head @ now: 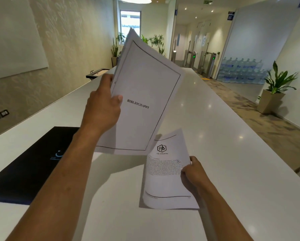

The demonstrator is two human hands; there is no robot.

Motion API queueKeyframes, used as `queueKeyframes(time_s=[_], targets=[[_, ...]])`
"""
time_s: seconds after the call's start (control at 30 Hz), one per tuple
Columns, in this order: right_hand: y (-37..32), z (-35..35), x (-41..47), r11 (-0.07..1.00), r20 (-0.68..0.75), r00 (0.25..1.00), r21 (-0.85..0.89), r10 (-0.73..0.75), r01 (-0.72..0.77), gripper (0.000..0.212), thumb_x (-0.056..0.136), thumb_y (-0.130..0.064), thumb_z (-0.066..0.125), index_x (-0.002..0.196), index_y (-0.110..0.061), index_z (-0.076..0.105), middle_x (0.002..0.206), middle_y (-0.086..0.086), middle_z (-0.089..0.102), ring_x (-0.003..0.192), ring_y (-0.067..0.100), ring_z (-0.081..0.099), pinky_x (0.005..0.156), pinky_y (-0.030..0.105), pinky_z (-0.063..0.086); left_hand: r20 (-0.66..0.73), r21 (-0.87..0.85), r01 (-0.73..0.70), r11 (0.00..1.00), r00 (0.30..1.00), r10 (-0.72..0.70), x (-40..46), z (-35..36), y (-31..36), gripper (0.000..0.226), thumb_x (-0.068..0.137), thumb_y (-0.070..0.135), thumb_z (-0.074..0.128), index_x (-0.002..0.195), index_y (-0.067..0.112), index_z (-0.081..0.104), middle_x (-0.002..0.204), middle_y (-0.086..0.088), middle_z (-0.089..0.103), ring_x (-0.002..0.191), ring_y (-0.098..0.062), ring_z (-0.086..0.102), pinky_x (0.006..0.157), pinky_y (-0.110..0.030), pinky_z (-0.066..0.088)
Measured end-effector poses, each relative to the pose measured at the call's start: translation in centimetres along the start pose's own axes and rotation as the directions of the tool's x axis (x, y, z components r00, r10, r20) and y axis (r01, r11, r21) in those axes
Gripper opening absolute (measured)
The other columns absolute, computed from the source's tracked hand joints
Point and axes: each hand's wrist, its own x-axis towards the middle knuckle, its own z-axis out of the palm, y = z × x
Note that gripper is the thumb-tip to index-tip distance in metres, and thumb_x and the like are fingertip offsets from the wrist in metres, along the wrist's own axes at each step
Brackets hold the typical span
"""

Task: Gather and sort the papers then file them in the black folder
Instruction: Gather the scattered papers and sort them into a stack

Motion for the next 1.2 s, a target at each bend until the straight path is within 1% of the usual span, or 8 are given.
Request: queueKeyframes(time_s=[0.33, 0.5, 0.6, 0.7, 0.8, 0.87, 1.0, 1.2], targets=[[-0.2, -0.1, -0.9, 1.000, 0.010, 1.000, 0.023, -0.009, 0.009, 0.028, 0.094, -0.005, 0.046, 0.119, -0.017, 0.051, 0.115, 0.008, 0.065, 0.102, 0.029, 0.064, 0.094, 0.045, 0.054, -0.034, -0.423, 0.024, 0.906, 0.999, -0.042, -0.1, -0.5, 0.0, 0.045, 0.088, 0.008, 0.062, 0.119, 0.037, 0.051, 0.115, 0.021, 0.061, 0.104, 0.007, 0.060, 0.080, -0.006, 0.048], [-0.2, -0.6, -1.0, 0.989, 0.024, 0.998, 0.138, -0.059, 0.055, 0.006, 0.094, -0.010, 0.057, 0.088, -0.008, 0.058, 0.079, 0.009, 0.063, 0.060, 0.008, 0.066, 0.059, 0.027, 0.055, 0.248, -0.566, 0.322, 0.759, 0.944, -0.216, -1.8, 3.7, -2.5, 0.042, 0.088, -0.004, 0.061, 0.122, 0.020, 0.053, 0.117, -0.006, 0.067, 0.101, -0.015, 0.068, 0.083, -0.029, 0.056], [-0.3, -1.0, -1.5, 0.978, 0.026, 0.996, 0.192, -0.089, 0.082, 0.031, 0.089, -0.021, 0.065, 0.062, -0.013, 0.051, 0.060, 0.008, 0.051, 0.038, 0.004, 0.050, 0.045, 0.022, 0.044, 0.476, -0.545, 0.603, 0.583, 0.794, -0.377, -4.8, 7.7, -4.8, 0.044, 0.089, -0.009, 0.058, 0.127, 0.011, 0.049, 0.123, -0.019, 0.063, 0.105, -0.030, 0.065, 0.085, -0.038, 0.056], [-0.4, -1.4, -2.0, 0.946, 0.094, 0.995, 0.322, 0.019, -0.049, 0.049, 0.093, -0.061, 0.041, 0.079, -0.026, 0.073, 0.079, 0.005, 0.075, 0.065, 0.013, 0.073, 0.055, 0.025, 0.058, 0.568, -0.437, 0.726, 0.531, 0.680, -0.463, -7.7, 10.9, -7.1, 0.061, 0.090, -0.007, 0.059, 0.144, 0.008, 0.034, 0.139, -0.012, 0.051, 0.112, -0.022, 0.057, 0.099, -0.031, 0.044], [-0.3, -1.6, -1.7, 0.886, 0.164, 0.976, 0.418, 0.141, -0.198, 0.089, 0.078, -0.083, 0.031, 0.138, -0.020, 0.051, 0.138, 0.002, 0.056, 0.128, 0.026, 0.053, 0.107, 0.048, 0.042, 0.554, -0.289, 0.784, 0.549, 0.605, -0.572, -9.4, 12.9, -8.8, 0.075, 0.091, -0.001, 0.061, 0.152, 0.012, 0.020, 0.144, -0.010, 0.042, 0.122, -0.018, 0.043, 0.101, -0.026, 0.031], [-0.4, -1.4, -1.7, 0.923, 0.172, 0.979, 0.348, 0.107, -0.162, 0.083, 0.085, -0.073, 0.040, 0.140, -0.012, 0.048, 0.138, -0.001, 0.055, 0.129, 0.023, 0.052, 0.108, 0.044, 0.041, 0.546, -0.236, 0.790, 0.566, 0.589, -0.596, -9.9, 13.7, -9.7, 0.074, 0.091, 0.001, 0.061, 0.152, 0.012, 0.020, 0.151, -0.011, 0.035, 0.131, -0.024, 0.041, 0.108, -0.032, 0.028], [-0.2, -0.7, -2.1, 0.983, 0.067, 0.998, 0.185, 0.001, -0.013, 0.020, 0.093, -0.016, 0.058, 0.107, -0.003, 0.058, 0.057, -0.006, 0.061, 0.043, 0.004, 0.052, 0.046, 0.018, 0.043, 0.496, -0.185, 0.739, 0.647, 0.639, -0.588, -10.1, 14.4, -10.3, 0.052, 0.088, 0.004, 0.063, 0.134, 0.017, 0.042, 0.112, 0.006, 0.056, 0.091, -0.011, 0.055, 0.085, -0.028, 0.043], [-0.4, -0.6, -3.1, 0.938, 0.099, 0.990, 0.340, -0.098, 0.059, 0.018, 0.095, 0.003, 0.051, 0.112, -0.003, 0.055, 0.079, 0.011, 0.069, 0.042, 0.004, 0.059, 0.039, 0.014, 0.043, 0.282, -0.004, 0.611, 0.792, 0.760, -0.585, -10.2, 14.2, -10.8, 0.055, 0.078, 0.028, 0.074, 0.126, 0.015, 0.049, 0.114, -0.003, 0.058, 0.099, -0.022, 0.058, 0.088, -0.038, 0.052]])
